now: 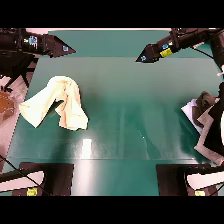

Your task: Fold the shirts.

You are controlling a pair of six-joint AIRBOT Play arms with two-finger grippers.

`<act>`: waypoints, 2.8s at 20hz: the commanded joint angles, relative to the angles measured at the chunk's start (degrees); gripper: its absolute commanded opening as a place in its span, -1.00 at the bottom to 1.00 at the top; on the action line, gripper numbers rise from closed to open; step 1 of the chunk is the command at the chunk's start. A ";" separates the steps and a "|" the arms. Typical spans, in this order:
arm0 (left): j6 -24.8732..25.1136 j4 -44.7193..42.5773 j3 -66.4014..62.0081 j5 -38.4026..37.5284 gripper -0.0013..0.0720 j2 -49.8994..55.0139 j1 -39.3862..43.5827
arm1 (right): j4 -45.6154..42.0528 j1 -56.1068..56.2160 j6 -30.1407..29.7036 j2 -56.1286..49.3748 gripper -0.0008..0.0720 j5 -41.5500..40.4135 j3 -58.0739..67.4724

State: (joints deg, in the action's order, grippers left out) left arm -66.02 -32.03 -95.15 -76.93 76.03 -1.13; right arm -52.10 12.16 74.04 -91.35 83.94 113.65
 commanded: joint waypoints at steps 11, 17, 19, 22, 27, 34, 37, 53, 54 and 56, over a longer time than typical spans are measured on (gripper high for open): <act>0.00 0.00 -0.07 0.02 -0.91 -0.02 -0.04 | 0.00 0.02 0.02 0.02 -0.91 0.02 0.04; -0.04 1.33 -0.07 0.57 -0.91 -0.02 -0.04 | 0.02 0.02 0.02 0.02 -0.91 0.00 0.04; -0.07 3.15 -0.07 1.07 -0.91 -0.02 -0.04 | 0.04 0.02 0.02 0.02 -0.91 0.02 0.04; 0.00 6.73 -0.07 1.09 -0.91 -0.02 -0.04 | 0.07 0.02 1.03 0.02 -0.91 1.44 0.04; -0.15 9.01 -0.07 1.18 -0.91 -0.02 -0.04 | 0.09 0.02 6.40 0.04 -0.91 3.28 0.07; -11.76 -10.78 -0.44 0.52 -0.91 -0.04 -1.44 | 0.07 -3.04 11.65 0.07 -0.91 6.75 0.07; -21.64 -35.26 -0.42 -3.56 0.26 -0.61 -5.60 | 0.07 -6.05 11.91 0.07 -0.91 7.21 0.04; -23.52 -29.53 24.79 -3.13 0.90 -2.19 -28.92 | 0.04 -9.38 10.78 0.04 -0.91 5.84 -5.51; -23.52 -29.83 26.43 -1.14 0.90 -2.16 -28.92 | 0.04 -9.38 10.78 0.04 -0.91 6.10 -5.92; -21.94 -29.83 28.63 2.62 0.90 -2.12 -28.92 | 0.09 -9.38 10.78 0.07 -0.91 6.23 -5.86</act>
State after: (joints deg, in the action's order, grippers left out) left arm -89.56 -61.98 -71.18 -80.64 73.89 -29.71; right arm -52.10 2.83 84.86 -91.33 89.78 108.60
